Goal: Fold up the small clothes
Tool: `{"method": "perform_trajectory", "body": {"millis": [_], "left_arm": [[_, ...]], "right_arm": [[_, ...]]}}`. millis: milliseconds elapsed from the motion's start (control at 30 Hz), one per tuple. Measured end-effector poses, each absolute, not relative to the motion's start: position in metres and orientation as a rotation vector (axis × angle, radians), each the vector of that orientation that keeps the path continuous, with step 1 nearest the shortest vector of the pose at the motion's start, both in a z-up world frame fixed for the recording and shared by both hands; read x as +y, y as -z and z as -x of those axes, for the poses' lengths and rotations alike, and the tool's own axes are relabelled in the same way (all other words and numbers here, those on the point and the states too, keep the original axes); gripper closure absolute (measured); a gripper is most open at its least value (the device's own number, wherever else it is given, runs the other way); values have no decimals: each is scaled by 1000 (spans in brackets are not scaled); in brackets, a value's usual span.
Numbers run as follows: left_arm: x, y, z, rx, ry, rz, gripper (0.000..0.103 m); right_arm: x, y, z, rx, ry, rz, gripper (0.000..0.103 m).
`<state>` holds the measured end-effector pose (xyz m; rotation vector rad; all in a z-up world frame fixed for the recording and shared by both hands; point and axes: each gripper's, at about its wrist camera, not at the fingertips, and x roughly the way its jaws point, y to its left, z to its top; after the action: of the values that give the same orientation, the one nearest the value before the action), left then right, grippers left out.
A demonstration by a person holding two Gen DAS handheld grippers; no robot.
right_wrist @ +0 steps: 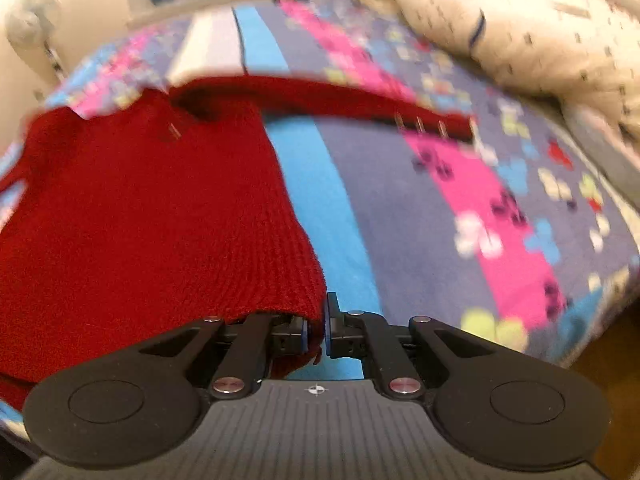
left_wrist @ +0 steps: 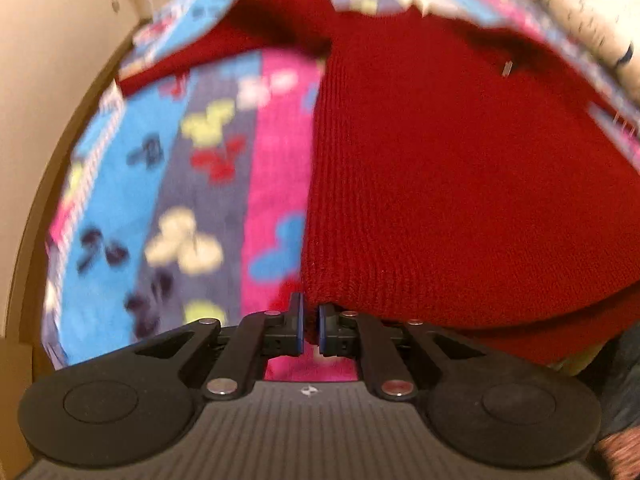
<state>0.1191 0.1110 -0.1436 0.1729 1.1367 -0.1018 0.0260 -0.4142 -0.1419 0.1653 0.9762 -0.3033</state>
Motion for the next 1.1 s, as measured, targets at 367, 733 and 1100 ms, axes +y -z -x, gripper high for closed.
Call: {"method": "perform_trajectory", "body": {"millis": [367,733,1100], "left_arm": [[122,144,-105,1157,103,-237,46],[94,124,-139,1044,45,-164,6],[88,146,-183,1147,65,-280,0]], "right_arm": [[-422,149,-10,1094,375,-217,65],[-368,150,-73,999,175,-138,59],[-387,120,-101,970,120,-266,42]]}}
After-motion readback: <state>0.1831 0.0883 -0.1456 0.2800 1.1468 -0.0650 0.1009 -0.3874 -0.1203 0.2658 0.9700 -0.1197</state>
